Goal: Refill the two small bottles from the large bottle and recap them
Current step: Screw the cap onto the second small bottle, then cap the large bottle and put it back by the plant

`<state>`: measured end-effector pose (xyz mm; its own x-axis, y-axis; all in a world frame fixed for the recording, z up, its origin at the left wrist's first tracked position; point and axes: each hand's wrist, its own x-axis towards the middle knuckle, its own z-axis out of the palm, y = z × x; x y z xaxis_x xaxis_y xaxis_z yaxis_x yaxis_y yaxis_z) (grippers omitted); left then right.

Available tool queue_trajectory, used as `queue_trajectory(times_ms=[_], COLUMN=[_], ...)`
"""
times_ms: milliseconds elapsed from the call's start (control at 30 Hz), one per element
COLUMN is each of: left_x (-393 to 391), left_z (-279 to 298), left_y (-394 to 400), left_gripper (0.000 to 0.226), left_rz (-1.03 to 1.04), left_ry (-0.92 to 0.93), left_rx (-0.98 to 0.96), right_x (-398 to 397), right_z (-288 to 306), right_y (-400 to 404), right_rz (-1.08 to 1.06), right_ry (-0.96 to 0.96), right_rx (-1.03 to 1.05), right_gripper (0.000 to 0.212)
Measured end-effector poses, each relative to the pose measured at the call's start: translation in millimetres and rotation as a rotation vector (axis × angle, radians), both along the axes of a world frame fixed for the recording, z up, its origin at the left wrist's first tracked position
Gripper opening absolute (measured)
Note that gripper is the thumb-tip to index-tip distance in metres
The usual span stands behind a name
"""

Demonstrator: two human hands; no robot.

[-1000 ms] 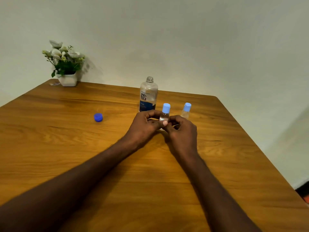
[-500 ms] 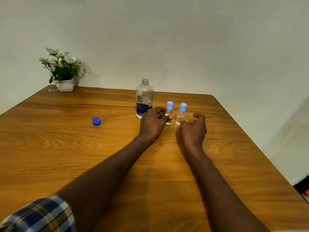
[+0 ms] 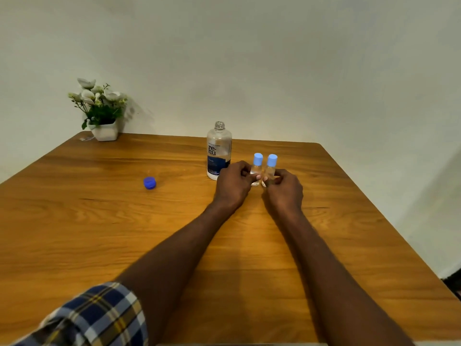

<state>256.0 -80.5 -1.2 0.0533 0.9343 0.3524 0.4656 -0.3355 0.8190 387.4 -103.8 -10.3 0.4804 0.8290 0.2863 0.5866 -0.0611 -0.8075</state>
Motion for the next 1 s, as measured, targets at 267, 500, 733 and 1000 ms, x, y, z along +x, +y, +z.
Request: queue_trajectory(times_ms=[267, 500, 733, 1000], left_x=[0, -6, -85, -228], left_z=[3, 2, 0, 5], left_y=[-7, -36, -92, -65], left_gripper=[0.031, 0.05, 0.012, 0.037], left_rz=[0.003, 0.061, 0.221, 0.534], left_ry=[0.042, 0.067, 0.041, 0.173], left_rx=[-0.019, -0.083, -0.028, 0.05], right_x=[-5, -12, -37, -107], right_z=[6, 14, 18, 18], right_y=[-13, -43, -68, -70], right_rz=[-0.016, -0.002, 0.315, 0.664], right_ry=[0.028, 0.111, 0.036, -0.275], right_rx=[-0.036, 0.034, 0.097, 0.115], right_gripper=[0.079, 0.03, 0.014, 0.014])
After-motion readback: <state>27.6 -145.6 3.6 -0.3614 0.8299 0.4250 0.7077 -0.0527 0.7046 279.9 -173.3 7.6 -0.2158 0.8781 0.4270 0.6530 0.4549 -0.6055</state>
